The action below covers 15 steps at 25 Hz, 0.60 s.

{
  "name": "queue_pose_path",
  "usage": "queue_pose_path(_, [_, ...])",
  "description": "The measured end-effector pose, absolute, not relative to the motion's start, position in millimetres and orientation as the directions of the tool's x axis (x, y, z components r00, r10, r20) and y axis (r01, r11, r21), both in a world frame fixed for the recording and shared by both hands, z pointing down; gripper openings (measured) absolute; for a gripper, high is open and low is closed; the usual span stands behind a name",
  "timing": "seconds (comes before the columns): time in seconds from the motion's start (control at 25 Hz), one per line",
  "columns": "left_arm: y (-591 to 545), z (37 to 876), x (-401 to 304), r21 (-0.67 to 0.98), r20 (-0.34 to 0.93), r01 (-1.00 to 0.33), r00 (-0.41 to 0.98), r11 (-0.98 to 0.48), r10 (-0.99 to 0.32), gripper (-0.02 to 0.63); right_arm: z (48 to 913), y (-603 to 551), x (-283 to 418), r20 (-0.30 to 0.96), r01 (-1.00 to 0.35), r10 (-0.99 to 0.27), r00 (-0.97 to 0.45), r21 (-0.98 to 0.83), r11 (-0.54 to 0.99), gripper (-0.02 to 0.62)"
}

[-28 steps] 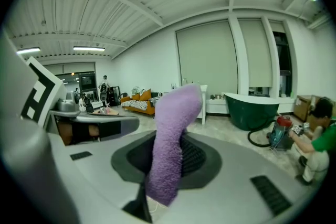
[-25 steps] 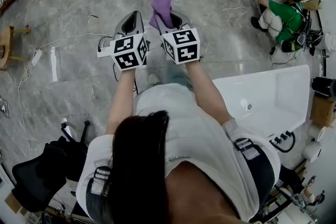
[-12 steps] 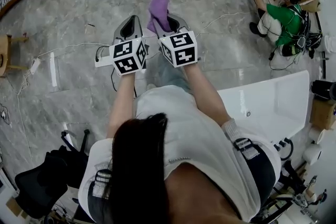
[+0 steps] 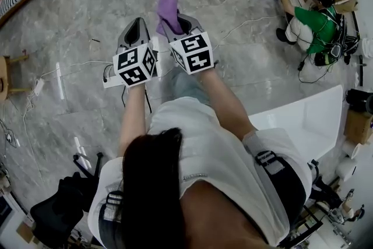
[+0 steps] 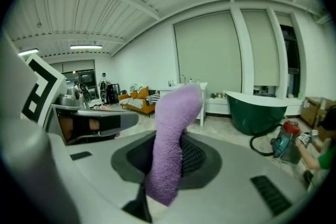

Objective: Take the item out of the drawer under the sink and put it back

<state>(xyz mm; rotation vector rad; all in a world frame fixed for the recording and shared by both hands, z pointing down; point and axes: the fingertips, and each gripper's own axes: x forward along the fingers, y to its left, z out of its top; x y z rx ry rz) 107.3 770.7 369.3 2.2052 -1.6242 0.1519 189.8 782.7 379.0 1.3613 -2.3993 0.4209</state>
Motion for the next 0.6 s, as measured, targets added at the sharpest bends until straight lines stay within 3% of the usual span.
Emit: queue_pose_path(0.6, [641.8,369.6,171.3,0.235,0.346,-0.940,0.318,-0.247,-0.883,0.003,379.2,650.6,251.2,0.445,-0.868,-0.755,-0.482,-0.122,0.482,0.104])
